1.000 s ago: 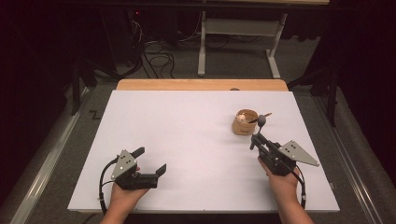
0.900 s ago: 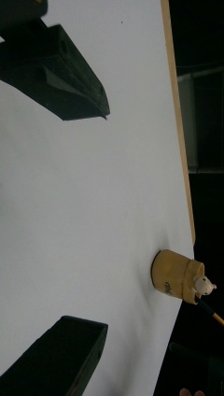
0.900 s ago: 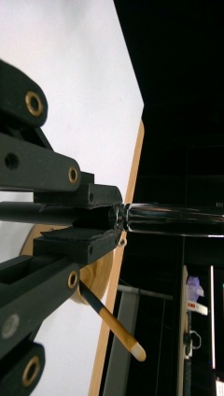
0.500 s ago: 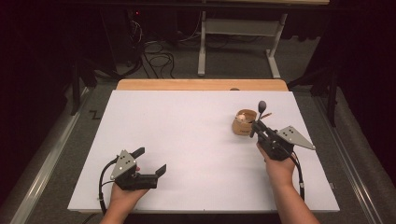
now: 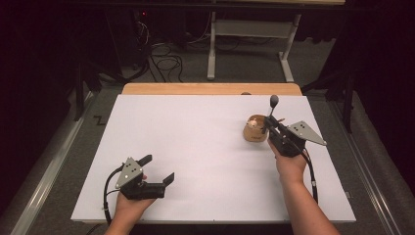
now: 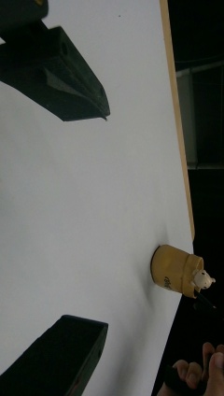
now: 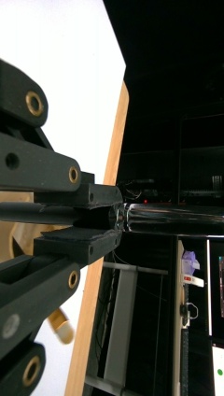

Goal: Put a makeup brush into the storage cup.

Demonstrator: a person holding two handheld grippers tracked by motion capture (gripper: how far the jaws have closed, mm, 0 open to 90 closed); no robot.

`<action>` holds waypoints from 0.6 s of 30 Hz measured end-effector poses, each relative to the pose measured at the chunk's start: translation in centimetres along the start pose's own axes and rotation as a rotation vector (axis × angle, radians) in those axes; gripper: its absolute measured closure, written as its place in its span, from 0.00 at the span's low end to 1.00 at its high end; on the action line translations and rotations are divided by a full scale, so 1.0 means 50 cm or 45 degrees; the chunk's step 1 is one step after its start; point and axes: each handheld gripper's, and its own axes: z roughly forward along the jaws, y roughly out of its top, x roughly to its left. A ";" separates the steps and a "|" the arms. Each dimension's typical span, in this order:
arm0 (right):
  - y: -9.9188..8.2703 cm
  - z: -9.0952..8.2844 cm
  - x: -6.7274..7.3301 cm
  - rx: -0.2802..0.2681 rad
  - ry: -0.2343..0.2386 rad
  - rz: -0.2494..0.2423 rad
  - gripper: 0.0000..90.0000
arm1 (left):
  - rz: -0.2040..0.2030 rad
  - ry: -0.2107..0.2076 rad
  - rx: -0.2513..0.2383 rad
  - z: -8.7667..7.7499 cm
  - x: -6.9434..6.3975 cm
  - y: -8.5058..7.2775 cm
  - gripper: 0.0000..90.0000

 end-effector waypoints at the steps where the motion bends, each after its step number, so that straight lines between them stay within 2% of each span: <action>1: 0.002 0.002 0.001 0.008 -0.005 -0.005 0.90 | 0.001 0.001 0.002 0.000 0.000 0.000 0.01; 5: 0.010 0.016 0.001 -0.002 -0.017 -0.036 0.90 | 0.001 -0.003 0.003 0.000 -0.001 0.000 0.02; 18: 0.015 0.043 -0.006 0.000 -0.059 -0.027 0.90 | -0.003 -0.013 0.005 0.001 0.000 -0.001 0.02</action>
